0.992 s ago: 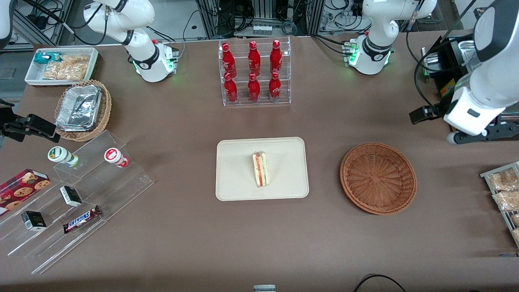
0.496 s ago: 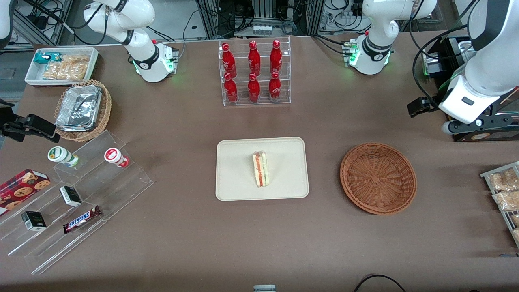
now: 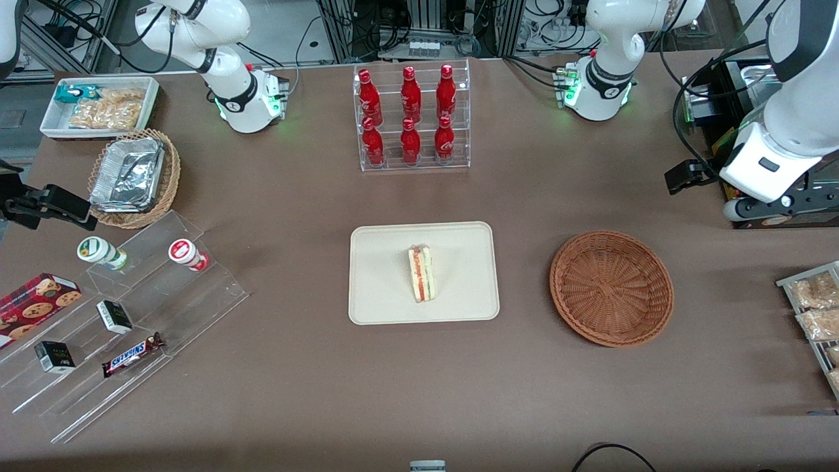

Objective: Place sandwich from basket to tray

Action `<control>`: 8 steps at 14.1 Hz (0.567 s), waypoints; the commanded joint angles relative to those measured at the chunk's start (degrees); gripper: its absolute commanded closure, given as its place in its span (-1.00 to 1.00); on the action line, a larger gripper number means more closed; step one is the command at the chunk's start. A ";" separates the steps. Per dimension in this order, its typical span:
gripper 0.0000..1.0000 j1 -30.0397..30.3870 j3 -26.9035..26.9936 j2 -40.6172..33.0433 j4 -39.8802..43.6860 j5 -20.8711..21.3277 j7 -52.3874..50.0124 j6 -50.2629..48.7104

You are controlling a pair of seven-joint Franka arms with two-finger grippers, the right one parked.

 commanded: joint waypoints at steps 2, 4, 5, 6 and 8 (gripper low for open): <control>-1.00 1.15 -1.56 1.07 2.64 -0.41 -0.29 -0.99; -1.00 1.15 -1.56 1.25 2.91 -0.33 -0.38 -0.90; -1.00 1.15 -1.56 1.25 3.00 -0.33 -0.38 -0.90; -1.00 1.15 -1.56 1.25 2.91 -0.33 -0.38 -0.90; -1.00 1.15 -1.64 1.25 3.00 -0.41 -0.38 -0.82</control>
